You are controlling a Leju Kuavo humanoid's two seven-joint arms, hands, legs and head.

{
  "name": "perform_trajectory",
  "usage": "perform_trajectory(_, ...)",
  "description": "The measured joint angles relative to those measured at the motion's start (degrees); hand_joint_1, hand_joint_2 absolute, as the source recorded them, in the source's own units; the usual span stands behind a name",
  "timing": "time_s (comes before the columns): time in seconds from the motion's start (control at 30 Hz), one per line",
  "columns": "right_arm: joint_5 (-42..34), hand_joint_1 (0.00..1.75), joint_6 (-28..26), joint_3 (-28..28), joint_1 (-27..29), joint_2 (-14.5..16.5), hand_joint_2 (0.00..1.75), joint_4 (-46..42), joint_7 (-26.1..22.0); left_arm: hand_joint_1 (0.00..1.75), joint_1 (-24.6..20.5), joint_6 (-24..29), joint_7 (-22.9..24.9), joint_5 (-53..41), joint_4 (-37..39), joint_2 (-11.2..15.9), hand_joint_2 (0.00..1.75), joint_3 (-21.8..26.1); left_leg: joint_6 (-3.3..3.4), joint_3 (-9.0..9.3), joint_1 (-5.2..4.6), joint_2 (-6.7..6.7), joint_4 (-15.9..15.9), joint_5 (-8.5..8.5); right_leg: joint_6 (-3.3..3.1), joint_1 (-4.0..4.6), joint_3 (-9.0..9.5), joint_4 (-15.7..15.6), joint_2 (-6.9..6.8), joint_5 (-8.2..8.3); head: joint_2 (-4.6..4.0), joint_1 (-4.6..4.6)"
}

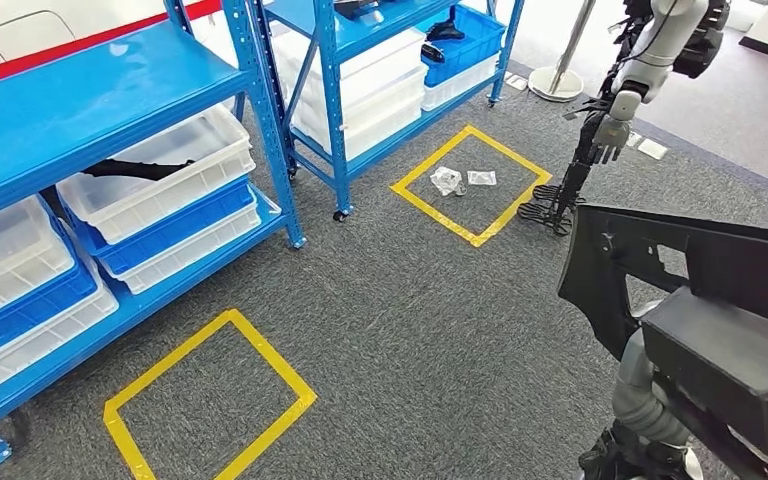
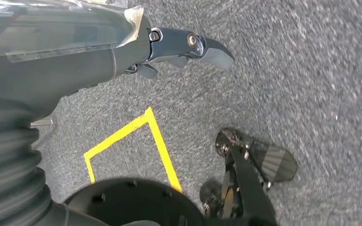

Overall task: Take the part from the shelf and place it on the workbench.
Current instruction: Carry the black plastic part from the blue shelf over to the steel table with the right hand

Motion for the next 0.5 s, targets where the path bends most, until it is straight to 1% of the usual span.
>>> perform_trajectory(0.03, -0.02, 1.75, 0.05, -0.01, -0.04, -0.01, 1.75, -0.05, 0.02, 0.00, -0.02, 0.00, -0.04, 0.04, -0.04, -0.05, 1.75, 0.01, -0.39, 0.23, -0.14, 0.46, -0.08, -0.10, -0.51, 0.21, 0.20, -0.42, -0.11, 0.21, 0.00, -0.03)
perform_trajectory(0.07, -0.03, 1.75, 0.09, -0.03, -0.04, -0.02, 1.75, -0.09, 0.05, 0.00, -0.06, 0.01, -0.09, 0.08, -0.05, -0.13, 1.75, 0.01, -0.73, 0.49, -0.16, 0.97, -0.23, -0.12, -1.00, 0.35, 0.09, -0.45, 0.48, 0.33, 0.00, -0.09)
perform_trajectory(0.1, -0.05, 1.75, 0.12, -0.05, -0.06, -0.03, 1.75, -0.14, 0.09, 0.00, -0.10, 0.03, -0.14, 0.13, -0.07, -0.20, 1.75, 0.01, -1.07, 0.68, -0.09, 1.33, -0.38, -0.17, -1.49, 0.20, 0.02, -0.45, 1.09, 0.42, 0.00, -0.16)
perform_trajectory(0.13, -0.06, 1.75, 0.14, -0.07, -0.11, -0.01, 1.75, -0.21, 0.12, 0.00, -0.16, 0.05, -0.19, 0.16, -0.08, -0.27, 1.75, 0.01, -1.36, 0.61, 0.06, 0.81, -0.06, -0.65, -1.88, -0.04, -0.03, -0.53, 1.72, 0.55, 0.00, -0.25)
perform_trajectory(0.17, -0.06, 1.75, 0.17, -0.07, -0.22, 0.03, 1.75, -0.28, 0.15, 0.00, -0.18, 0.08, -0.23, 0.18, -0.10, -0.35, 1.75, 0.01, -1.58, 0.09, 0.19, -0.33, 1.23, -1.73, -2.37, -0.30, -0.04, -0.62, 2.31, 0.68, 0.00, -0.38)
perform_trajectory(0.2, -0.06, 1.75, 0.22, -0.05, -0.39, 0.11, 1.75, -0.35, 0.18, 0.00, -0.18, 0.11, -0.27, 0.19, -0.11, -0.40, 1.75, 0.02, -1.72, -1.12, 0.30, -1.94, 3.91, -3.46, -2.83, -0.51, 0.02, -0.70, 2.88, 0.80, 0.00, -0.54)
perform_trajectory(0.23, -0.05, 1.75, 0.27, -0.03, -0.54, 0.21, 1.75, -0.39, 0.20, 0.00, -0.14, 0.15, -0.30, 0.19, -0.13, -0.42, 1.75, 0.02, -1.74, -2.93, 0.34, -3.66, 7.81, -5.56, -3.12, -0.47, -0.05, -0.71, 3.44, 0.84, 0.00, -0.66)
perform_trajectory(0.27, -0.05, 1.75, 0.31, -0.01, -0.65, 0.29, 1.75, -0.39, 0.22, 0.00, -0.07, 0.18, -0.31, 0.19, -0.13, -0.43, 1.75, 0.03, -1.68, -4.94, 0.32, -4.63, 11.97, -7.37, -3.38, -0.30, -0.10, -0.70, 4.02, 0.87, 0.00, -0.70)
perform_trajectory(0.3, -0.05, 1.75, 0.34, 0.00, -0.70, 0.36, 1.75, -0.39, 0.24, 0.00, 0.02, 0.21, -0.31, 0.20, -0.13, -0.44, 1.75, 0.03, -1.59, -6.62, 0.28, -5.12, 15.26, -8.41, -3.46, -0.10, -0.13, -0.69, 4.67, 0.87, 0.00, -0.72)
perform_trajectory(0.33, -0.05, 1.75, 0.35, 0.00, -0.70, 0.39, 1.75, -0.39, 0.25, 0.00, 0.09, 0.24, -0.30, 0.20, -0.13, -0.44, 1.75, 0.03, -1.43, -7.41, 0.25, -5.31, 16.55, -8.24, -3.47, 0.07, -0.09, -0.68, 5.38, 0.88, 0.00, -0.71)
perform_trajectory(0.37, -0.06, 1.75, 0.35, -0.01, -0.71, 0.40, 1.75, -0.39, 0.25, 0.00, 0.14, 0.26, -0.31, 0.20, -0.13, -0.46, 1.75, 0.03, -1.18, -7.02, 0.23, -5.48, 15.40, -6.88, -3.47, 0.22, 0.01, -0.67, 6.10, 0.88, 0.00, -0.71)
perform_trajectory(0.4, -0.06, 1.75, 0.35, -0.01, -0.72, 0.41, 1.75, -0.39, 0.25, 0.00, 0.17, 0.28, -0.31, 0.20, -0.13, -0.48, 1.75, 0.03, -0.85, -5.60, 0.22, -5.91, 12.21, -4.75, -3.46, 0.32, 0.15, -0.67, 6.82, 0.88, 0.00, -0.72)
perform_trajectory(0.43, -0.05, 1.75, 0.36, 0.00, -0.74, 0.44, 1.75, -0.39, 0.28, 0.00, 0.18, 0.28, -0.33, 0.23, -0.16, -0.47, 1.75, 0.04, -0.43, -3.67, 0.23, -7.01, 8.02, -2.59, -3.44, 0.29, 0.28, -0.66, 7.48, 0.89, 0.00, -0.71)
perform_trajectory(0.47, -0.03, 1.75, 0.38, 0.00, -0.79, 0.46, 1.75, -0.40, 0.33, 0.00, 0.17, 0.26, -0.37, 0.28, -0.22, -0.49, 1.75, 0.05, -0.12, -1.90, 0.21, -8.14, 4.24, -1.13, -3.39, 0.48, 0.30, -0.60, 8.07, 0.88, 0.00, -0.68)
perform_trajectory(0.5, -0.01, 1.75, 0.40, 0.01, -0.85, 0.49, 1.75, -0.40, 0.39, 0.00, 0.17, 0.24, -0.41, 0.33, -0.30, -0.50, 1.75, 0.06, 0.06, -0.72, 0.10, -8.99, 1.69, -0.36, -3.25, 0.49, 0.21, -0.56, 8.62, 0.94, 0.00, -0.68)
